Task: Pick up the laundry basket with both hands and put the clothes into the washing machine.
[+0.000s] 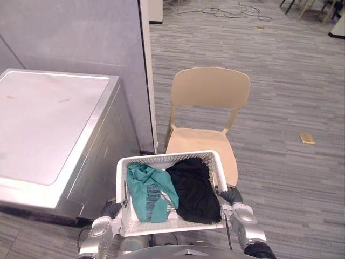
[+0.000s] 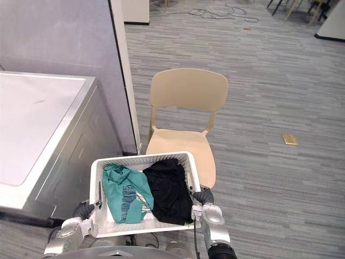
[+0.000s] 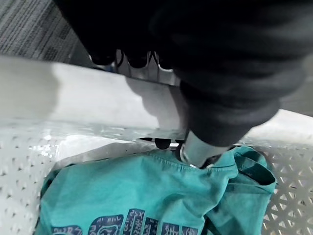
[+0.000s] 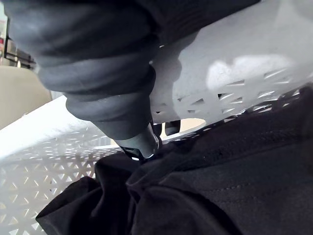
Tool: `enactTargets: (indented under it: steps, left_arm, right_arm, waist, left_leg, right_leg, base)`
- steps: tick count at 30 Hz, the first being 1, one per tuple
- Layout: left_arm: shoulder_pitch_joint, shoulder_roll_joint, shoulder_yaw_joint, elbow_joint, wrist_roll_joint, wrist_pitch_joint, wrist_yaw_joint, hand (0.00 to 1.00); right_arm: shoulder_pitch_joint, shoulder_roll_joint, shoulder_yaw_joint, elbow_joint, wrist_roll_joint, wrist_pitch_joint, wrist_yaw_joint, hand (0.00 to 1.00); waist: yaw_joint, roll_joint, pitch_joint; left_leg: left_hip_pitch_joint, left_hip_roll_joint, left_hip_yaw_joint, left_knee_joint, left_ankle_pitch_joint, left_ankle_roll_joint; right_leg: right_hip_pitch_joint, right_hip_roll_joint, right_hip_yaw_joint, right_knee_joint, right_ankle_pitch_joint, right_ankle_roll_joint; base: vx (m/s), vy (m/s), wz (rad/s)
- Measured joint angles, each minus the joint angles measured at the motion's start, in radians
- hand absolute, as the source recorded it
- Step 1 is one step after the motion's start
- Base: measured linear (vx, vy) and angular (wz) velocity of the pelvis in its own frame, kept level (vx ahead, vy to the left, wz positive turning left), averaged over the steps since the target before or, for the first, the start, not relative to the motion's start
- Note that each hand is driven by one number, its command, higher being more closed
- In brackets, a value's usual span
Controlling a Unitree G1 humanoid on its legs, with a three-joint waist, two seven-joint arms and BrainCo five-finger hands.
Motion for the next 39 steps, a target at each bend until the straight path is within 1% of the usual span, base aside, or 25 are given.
enactTargets:
  steps: [2,3,4,5,6,7,8,9,10,11,12,13,14,15,17,18,20,21,23,25,28,29,31,34,39]
  left_arm:
    - [0.002,0.005,-0.002,-0.002,0.0,0.0,0.0,1.0]
    - [0.0,0.02,-0.003,-0.004,0.0,0.0,0.0,1.0]
    - [-0.003,0.022,-0.008,-0.005,0.0,0.0,0.0,1.0]
    - [-0.004,0.024,-0.012,-0.005,0.0,0.0,0.0,1.0]
    - [-0.008,0.027,-0.02,-0.005,0.0,0.0,0.0,1.0]
    - [-0.009,0.027,-0.026,-0.005,0.0,0.001,0.0,1.0]
    - [-0.008,0.028,-0.03,-0.005,0.0,0.001,0.0,1.0]
    - [-0.008,0.032,-0.035,-0.005,0.0,0.001,0.0,1.0]
    - [-0.008,0.035,-0.04,-0.005,0.0,0.001,0.0,1.0]
    - [-0.009,0.046,-0.051,-0.005,0.0,0.001,0.0,1.0]
    - [-0.01,0.058,-0.062,-0.005,0.0,0.001,0.0,1.0]
    - [-0.014,0.08,-0.068,-0.003,0.0,0.0,-0.003,1.0]
    - [-0.025,0.045,-0.07,0.016,0.0,0.01,-0.002,1.0]
    - [-0.018,0.015,-0.091,0.015,0.001,0.012,-0.004,1.0]
    - [-0.026,0.0,-0.11,0.015,0.002,0.015,-0.012,1.0]
    - [-0.055,0.0,-0.13,0.015,0.009,0.019,-0.015,1.0]
    - [-0.098,0.003,-0.142,0.015,0.013,0.019,-0.017,1.0]
    - [-0.141,0.004,-0.145,0.015,0.022,0.019,-0.017,1.0]
    - [-0.223,0.023,-0.151,0.015,0.027,0.019,-0.017,1.0]
    - [-0.317,0.059,-0.149,0.015,0.027,0.019,-0.016,1.0]
    - [-0.456,0.117,-0.14,0.015,0.024,0.015,-0.012,1.0]
    - [-0.54,0.16,-0.137,0.019,0.017,0.013,0.0,1.0]
    - [-0.6,0.182,-0.135,0.037,0.017,0.006,0.01,1.0]
    - [-0.775,0.228,-0.135,0.148,0.002,-0.002,0.014,1.0]
    - [-0.911,0.251,-0.136,0.285,-0.036,-0.009,0.031,1.0]
  right_arm:
    - [0.016,0.009,0.0,0.0,0.0,0.0,0.003,1.0]
    - [0.028,0.016,0.0,0.0,0.0,0.0,0.007,1.0]
    - [0.039,0.018,0.0,0.0,0.0,0.0,0.012,1.0]
    - [0.045,0.018,0.0,-0.001,0.0,0.0,0.015,1.0]
    - [0.047,0.017,-0.007,-0.001,0.0,0.0,0.019,1.0]
    - [0.046,0.017,-0.015,-0.001,0.0,0.001,0.02,1.0]
    - [0.048,0.017,-0.017,-0.001,0.0,0.001,0.02,1.0]
    - [0.05,0.018,-0.019,-0.001,0.0,0.003,0.022,1.0]
    - [0.052,0.018,-0.019,-0.001,0.0,0.004,0.023,1.0]
    - [0.057,0.021,-0.019,-0.003,0.0,0.004,0.024,1.0]
    - [0.06,0.027,-0.023,-0.003,-0.001,0.004,0.023,1.0]
    - [0.061,0.037,-0.024,-0.002,-0.002,0.005,0.024,1.0]
    - [0.052,0.015,-0.041,0.002,-0.003,0.012,0.021,1.0]
    - [0.053,-0.027,-0.049,-0.006,-0.003,0.016,0.024,1.0]
    - [0.038,-0.066,-0.051,-0.01,-0.002,0.019,0.03,1.0]
    - [0.032,-0.081,-0.057,-0.023,-0.002,0.019,0.029,1.0]
    - [0.017,-0.096,-0.064,-0.048,0.002,0.015,0.028,1.0]
    - [-0.016,-0.11,-0.064,-0.049,0.006,0.012,0.026,1.0]
    - [-0.093,-0.131,-0.056,-0.048,0.014,0.012,0.02,1.0]
    - [-0.187,-0.162,-0.017,-0.04,0.021,0.01,0.016,1.0]
    - [-0.354,-0.213,0.06,-0.013,0.051,0.007,-0.014,1.0]
    - [-0.479,-0.239,0.102,0.048,0.058,0.001,-0.022,1.0]
    - [-0.553,-0.253,0.13,0.085,0.06,0.001,-0.023,1.0]
    - [-0.711,-0.266,0.182,0.165,0.08,0.002,-0.045,1.0]
    - [-0.812,-0.265,0.24,0.22,0.086,0.0,-0.064,1.0]
  waist:
    - [-0.014,-0.001,0.001]
    - [-0.026,-0.005,0.005]
    - [-0.037,-0.005,0.01]
    - [-0.038,-0.006,0.009]
    - [-0.037,-0.002,0.013]
    - [-0.035,-0.007,0.013]
    - [-0.034,-0.005,0.013]
    - [-0.03,-0.004,0.015]
    - [-0.027,-0.005,0.014]
    - [-0.026,-0.013,0.009]
    - [-0.029,-0.045,-0.002]
    - [-0.028,-0.092,-0.004]
    - [-0.038,-0.049,0.002]
    - [-0.043,-0.005,-0.012]
    - [-0.056,0.028,-0.016]
    - [-0.069,0.033,-0.019]
    - [-0.07,0.038,-0.014]
    - [-0.075,0.021,0.003]
    - [-0.077,0.012,0.036]
    - [-0.076,-0.002,0.079]
    - [-0.071,0.014,0.14]
    - [-0.06,0.022,0.185]
    - [-0.056,0.024,0.209]
    - [-0.047,0.024,0.293]
    - [-0.037,0.023,0.306]
  left_leg:
    - [0.026,0.001,0.015,0.013,-0.021,0.003]
    - [0.044,0.007,0.016,0.021,-0.038,0.006]
    - [0.058,0.025,0.02,0.027,-0.05,0.004]
    - [0.058,0.03,0.02,0.033,-0.058,0.0]
    - [0.057,0.038,0.018,0.04,-0.066,-0.007]
    - [0.055,0.051,0.016,0.051,-0.076,-0.022]
    - [0.055,0.061,0.015,0.056,-0.082,-0.031]
    - [0.052,0.082,0.011,0.068,-0.096,-0.055]
    - [0.049,0.095,0.01,0.075,-0.106,-0.075]
    - [0.033,0.106,-0.002,0.092,-0.119,-0.098]
    - [0.025,0.104,-0.015,0.094,-0.119,-0.121]
    - [0.023,0.094,-0.03,0.094,-0.114,-0.156]
    - [0.023,0.132,-0.058,0.098,-0.111,-0.179]
    - [0.007,0.183,-0.093,0.08,-0.1,-0.198]
    - [-0.007,0.232,-0.113,0.06,-0.071,-0.209]
    - [-0.022,0.256,-0.123,0.03,-0.036,-0.218]
    - [-0.037,0.269,-0.122,0.002,-0.005,-0.222]
    - [-0.056,0.267,-0.12,-0.007,0.012,-0.226]
    - [-0.093,0.261,-0.116,-0.009,0.015,-0.231]
    - [-0.13,0.25,-0.096,-0.02,0.034,-0.233]
    - [-0.193,0.244,-0.067,-0.051,0.071,-0.222]
    - [-0.218,0.24,-0.05,-0.074,0.098,-0.215]
    - [-0.243,0.237,-0.039,-0.079,0.11,-0.21]
    - [-0.274,0.225,-0.035,-0.079,0.128,-0.2]
    - [-0.319,0.209,-0.036,-0.079,0.137,-0.196]
  right_leg:
    - [-0.049,-0.009,0.016,0.137,0.006,0.01]
    - [-0.086,-0.018,0.027,0.227,0.027,0.036]
    - [-0.105,-0.027,0.02,0.288,0.016,0.019]
    - [-0.12,-0.04,0.013,0.304,-0.002,0.004]
    - [-0.138,-0.085,-0.013,0.306,-0.034,0.004]
    - [-0.154,-0.128,-0.023,0.274,-0.042,0.003]
    - [-0.155,-0.144,-0.024,0.245,-0.041,0.003]
    - [-0.156,-0.163,-0.017,0.18,-0.03,0.01]
    - [-0.156,-0.165,0.001,0.131,-0.017,0.014]
    - [-0.154,-0.167,0.027,0.05,0.022,0.027]
    - [-0.142,-0.18,0.022,-0.01,0.071,0.05]
    - [-0.13,-0.195,0.004,-0.074,0.118,0.118]
    - [-0.115,-0.166,-0.044,-0.061,0.114,0.093]
    - [-0.117,-0.111,-0.079,-0.079,0.101,0.072]
    - [-0.125,-0.064,-0.112,-0.072,0.091,0.045]
    - [-0.141,-0.043,-0.144,-0.056,0.079,0.027]
    - [-0.163,-0.032,-0.162,-0.038,0.076,0.021]
    - [-0.195,-0.037,-0.165,-0.015,0.073,0.017]
    - [-0.246,-0.043,-0.159,0.007,0.073,0.015]
    - [-0.304,-0.049,-0.14,0.01,0.09,0.008]
    - [-0.376,-0.044,-0.117,-0.045,0.157,0.01]
    - [-0.406,-0.038,-0.101,-0.084,0.203,0.01]
    - [-0.429,-0.037,-0.092,-0.107,0.23,0.011]
    - [-0.441,-0.04,-0.083,-0.158,0.28,0.015]
    - [-0.483,-0.055,-0.081,-0.162,0.292,0.018]
  base:
    - [0.15,0.032,-0.31]
    - [0.14,-0.026,-0.1]
    - [0.12,-0.042,-0.07]
    - [0.07,-0.059,-0.04]
    - [0.06,-0.08,-0.11]
    - [0.06,-0.107,-0.11]
    - [0.06,-0.18,-0.1]
    - [0.04,-0.189,-0.05]
    - [0.05,-0.299,0.05]
    - [0.06,-0.388,0.2]
    - [0.1,-0.559,0.35]
    - [0.11,-0.595,0.46]
    - [0.13,-0.538,0.43]
    - [0.12,-0.37,0.34]
    - [0.1,-0.296,0.28]
    - [0.08,-0.3,0.37]
    - [0.04,-0.169,0.25]
    - [-0.02,-0.053,0.05]
    - [-0.07,-0.001,-0.03]
    - [-0.13,0.039,-0.15]
    - [-0.18,0.06,-0.28]
    - [-0.17,0.056,-0.29]
    - [-0.13,0.045,-0.2]
    - [-0.07,0.034,-0.06]
    - [-0.01,0.019,0.03]
